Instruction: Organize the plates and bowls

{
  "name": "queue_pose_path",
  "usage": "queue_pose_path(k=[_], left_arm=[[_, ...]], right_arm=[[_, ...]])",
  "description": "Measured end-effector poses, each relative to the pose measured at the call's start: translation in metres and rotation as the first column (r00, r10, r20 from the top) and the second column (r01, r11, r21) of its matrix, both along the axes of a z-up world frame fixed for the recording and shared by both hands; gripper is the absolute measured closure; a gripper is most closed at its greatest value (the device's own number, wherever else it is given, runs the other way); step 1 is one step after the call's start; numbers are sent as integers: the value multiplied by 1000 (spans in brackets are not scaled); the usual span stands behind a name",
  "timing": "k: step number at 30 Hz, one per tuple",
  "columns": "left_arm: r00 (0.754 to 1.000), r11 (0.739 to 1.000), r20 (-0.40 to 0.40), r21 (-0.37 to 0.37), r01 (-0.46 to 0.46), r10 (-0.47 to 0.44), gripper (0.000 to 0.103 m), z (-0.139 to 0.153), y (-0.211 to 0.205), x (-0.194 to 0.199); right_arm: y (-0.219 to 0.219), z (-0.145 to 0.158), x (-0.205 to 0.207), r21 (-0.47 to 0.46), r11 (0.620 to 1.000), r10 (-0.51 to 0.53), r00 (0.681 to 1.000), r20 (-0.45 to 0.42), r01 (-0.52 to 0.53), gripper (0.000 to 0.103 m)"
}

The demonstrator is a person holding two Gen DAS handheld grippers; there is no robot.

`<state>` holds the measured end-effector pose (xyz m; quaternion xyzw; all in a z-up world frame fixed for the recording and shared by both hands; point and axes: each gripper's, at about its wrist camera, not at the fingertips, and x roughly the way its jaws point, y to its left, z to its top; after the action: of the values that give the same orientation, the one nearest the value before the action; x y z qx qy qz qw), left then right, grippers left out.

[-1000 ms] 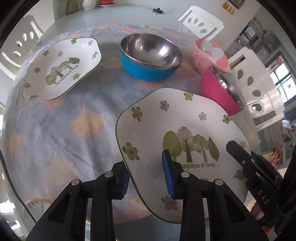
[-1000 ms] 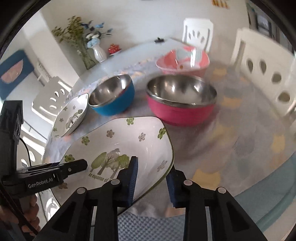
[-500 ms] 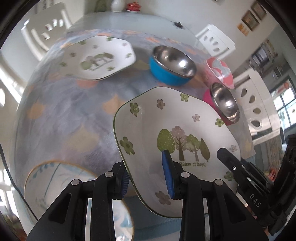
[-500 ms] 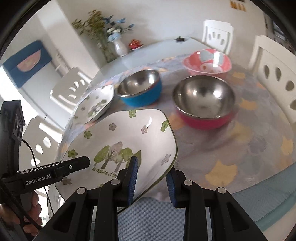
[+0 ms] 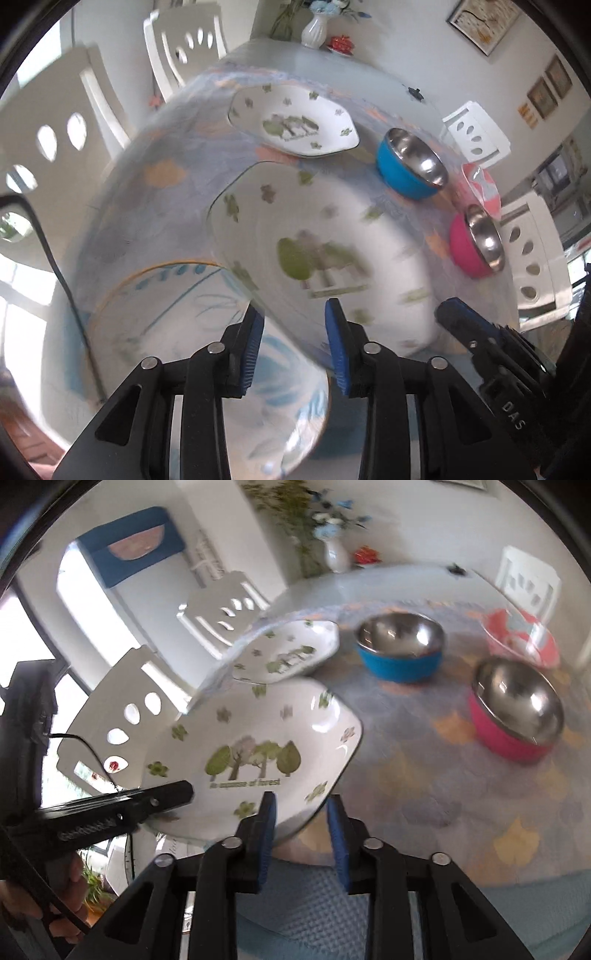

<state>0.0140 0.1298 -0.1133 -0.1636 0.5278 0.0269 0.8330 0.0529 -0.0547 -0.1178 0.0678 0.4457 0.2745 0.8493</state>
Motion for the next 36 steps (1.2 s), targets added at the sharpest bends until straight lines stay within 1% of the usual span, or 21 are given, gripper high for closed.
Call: queue_pose_path(k=[1,2,3,5,7,10,12,13,15,17,18,20,24,25,27,28,29,31,32,34,36], left_arm=[[999,1000,-33,16,-9,9,85,-10,-1,9],[999,1000,-41,23,-16,17,86,-17,-2,17],[999,999,-26,21,-27,27,84,-18,-3,22],[999,999,-7,20,-44,44,85,-16,-1,26],[999,999,-20,21,-48,49,85,-20,3,32],[998,998,-10,31,-56,56,85,-23,10,42],[998,998,-32,24,-56,57,83,-26,14,48],[998,998,-39,20,-56,57,81,-26,15,50],[997,998,-45,22,-65,66,80,-28,19,53],[996,997,-46,19,-72,73,73,-29,23,55],[996,997,-49,18,-75,76,71,-31,25,57],[995,998,-77,11,-67,68,71,-38,27,64],[994,999,-103,-8,-39,38,70,-44,28,74],[994,999,-105,-9,-39,38,70,-44,28,76],[993,999,-110,-16,-43,41,70,-45,29,79],[993,999,-110,-22,-41,39,70,-45,28,79],[994,999,-108,-28,-38,35,70,-46,28,78],[994,999,-106,-36,-26,22,70,-47,26,79],[994,999,-108,-41,-16,11,70,-48,24,80],[995,998,-104,-57,8,-14,71,-47,19,80],[995,999,-96,-52,6,-11,71,-49,16,79]], right_arm=[[10,-7,8,-19,999,28,1000,-7,-28,99],[18,-16,16,-27,999,45,998,-49,-46,99],[22,-21,21,-21,998,54,996,-73,-55,99],[19,-27,27,-10,1000,29,997,-70,-30,99],[7,-29,29,33,999,-7,996,-84,10,99],[4,-32,35,44,999,-1,995,-96,5,99],[5,-35,41,32,999,6,996,-90,-3,99],[4,-37,45,29,1000,7,995,-101,-4,99],[0,-42,53,26,1000,0,992,-128,3,98],[-7,-47,60,24,999,-19,987,-159,23,92],[-8,-51,63,23,999,-24,984,-178,29,89],[-13,-58,69,69,997,-7,979,-204,21,87],[-13,-56,75,55,998,-11,981,-193,22,85],[-16,-54,75,59,998,-26,981,-194,38,81],[-25,-50,73,67,995,-66,980,-187,80,61],[-28,-50,74,69,993,-84,980,-183,98,42],[-32,-50,73,78,990,-105,979,-176,121,36],[-34,-54,76,110,988,-84,977,-195,107,36],[-32,-61,80,142,987,-42,971,-235,77,36],[-30,-70,84,187,980,-4,959,-282,59,36],[-26,-80,87,216,975,16,951,-308,53,36]])
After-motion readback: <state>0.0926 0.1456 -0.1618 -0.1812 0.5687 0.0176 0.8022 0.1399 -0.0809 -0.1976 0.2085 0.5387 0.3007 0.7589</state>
